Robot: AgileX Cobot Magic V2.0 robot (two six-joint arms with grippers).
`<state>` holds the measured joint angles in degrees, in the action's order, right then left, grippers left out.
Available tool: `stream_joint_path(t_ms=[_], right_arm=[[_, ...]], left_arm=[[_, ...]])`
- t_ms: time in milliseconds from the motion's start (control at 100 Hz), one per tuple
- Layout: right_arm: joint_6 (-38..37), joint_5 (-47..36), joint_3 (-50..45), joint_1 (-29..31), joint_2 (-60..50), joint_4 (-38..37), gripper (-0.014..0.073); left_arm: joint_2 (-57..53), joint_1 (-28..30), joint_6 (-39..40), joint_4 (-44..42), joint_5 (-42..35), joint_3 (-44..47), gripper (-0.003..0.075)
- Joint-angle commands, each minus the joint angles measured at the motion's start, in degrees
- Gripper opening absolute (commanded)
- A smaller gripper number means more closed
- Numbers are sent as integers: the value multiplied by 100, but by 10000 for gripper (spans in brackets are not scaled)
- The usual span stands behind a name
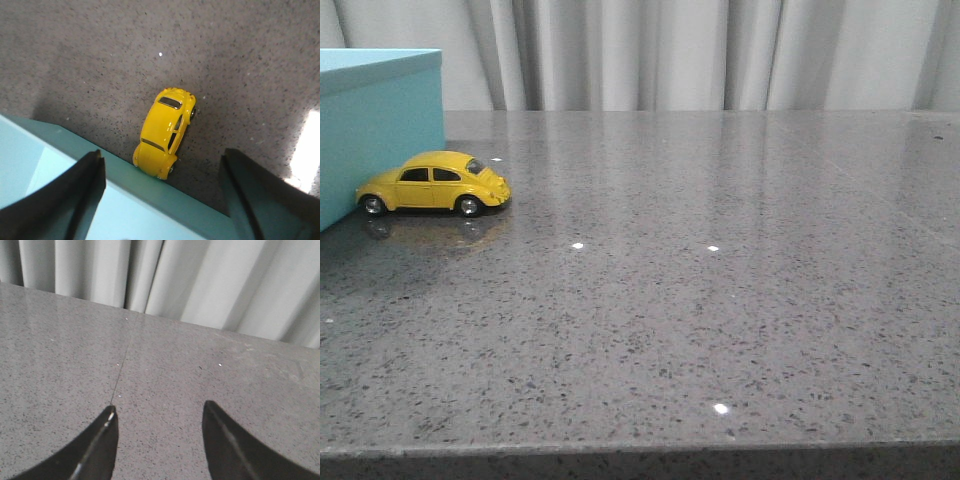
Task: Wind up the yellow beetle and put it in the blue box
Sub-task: 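Lower the left gripper around the beetle and close it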
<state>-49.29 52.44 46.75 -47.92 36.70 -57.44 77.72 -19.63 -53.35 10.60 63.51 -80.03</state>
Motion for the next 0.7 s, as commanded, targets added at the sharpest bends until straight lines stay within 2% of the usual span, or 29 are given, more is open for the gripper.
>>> stream_joint_path(t_ms=[0,270,690], right_arm=[[53,-67,122,-22,-14,-358,390],[53,59,122,-22,-14,-358,390],[53,74,122,-22,-14,-358,390]], left_arm=[[256,-190,-24,-203,-190,-308,474],[1113,-429,-466,-204,-152,-416,474],[1551,-468,-800,-322,-273,-420,474]])
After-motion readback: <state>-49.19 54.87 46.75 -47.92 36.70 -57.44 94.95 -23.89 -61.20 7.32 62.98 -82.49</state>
